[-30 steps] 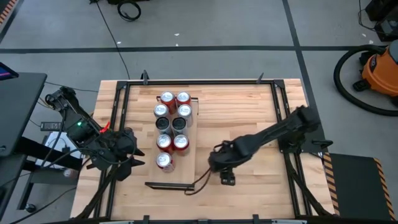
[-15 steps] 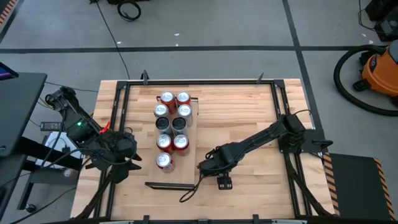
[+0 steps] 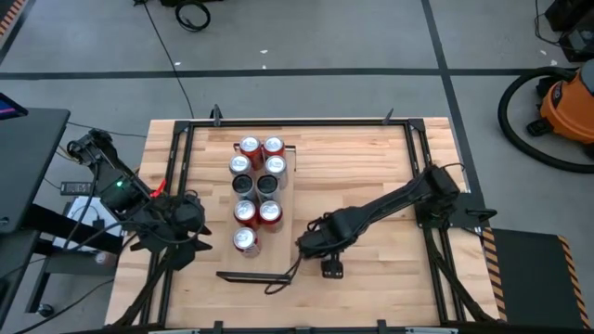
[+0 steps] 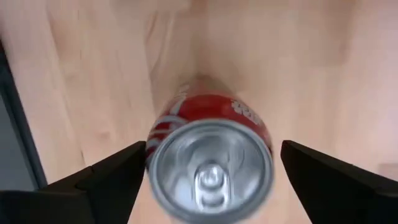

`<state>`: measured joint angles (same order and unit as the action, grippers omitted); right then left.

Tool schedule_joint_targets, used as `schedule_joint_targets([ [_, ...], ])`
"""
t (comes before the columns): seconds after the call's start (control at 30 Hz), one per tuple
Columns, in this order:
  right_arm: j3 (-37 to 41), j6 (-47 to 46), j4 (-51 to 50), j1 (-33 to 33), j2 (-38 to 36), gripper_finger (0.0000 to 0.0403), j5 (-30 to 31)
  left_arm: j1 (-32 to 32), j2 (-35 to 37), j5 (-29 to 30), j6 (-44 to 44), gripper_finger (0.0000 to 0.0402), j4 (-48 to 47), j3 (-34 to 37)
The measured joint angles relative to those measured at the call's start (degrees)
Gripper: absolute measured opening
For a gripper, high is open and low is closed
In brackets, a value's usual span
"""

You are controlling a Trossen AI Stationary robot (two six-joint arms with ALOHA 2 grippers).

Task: Pick and place cans onto a shelf
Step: Put the red and white soda can on the shelf aligned with the other red and white pattern soda can

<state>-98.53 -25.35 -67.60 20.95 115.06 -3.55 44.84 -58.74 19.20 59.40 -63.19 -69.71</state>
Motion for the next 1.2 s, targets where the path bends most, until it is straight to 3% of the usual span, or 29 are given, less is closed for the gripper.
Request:
schedule_joint_targets([
  [0.17, -0.03, -4.52, 0.01, 0.99, -4.26, 0.0377, 5.85, 0.0, 0.0, -0.18, 0.01, 0.0234, -0.85, 0.0],
  [0.37, -0.04, -10.24, -0.57, 5.39, -7.25, 0.0377, 13.12, 0.0, 0.0, -3.07, 0.04, 0.0231, -0.84, 0.0],
  [0.63, 5.43, -23.61, -0.13, 10.52, -7.51, 0.0377, 15.98, 0.0, 0.0, -3.08, 0.09, 0.0229, -0.76, 0.0],
  [0.93, 16.65, -33.78, 12.27, 13.7, -9.19, 0.0377, 19.23, 0.0, 0.01, -4.46, 2.55, 0.0229, -0.74, 0.0],
  [1.2, 33.69, -35.54, 35.28, 15.43, -16.63, 0.0377, 24.53, 0.0, 0.01, -6.03, 5.12, 0.0229, -0.74, 0.0],
])
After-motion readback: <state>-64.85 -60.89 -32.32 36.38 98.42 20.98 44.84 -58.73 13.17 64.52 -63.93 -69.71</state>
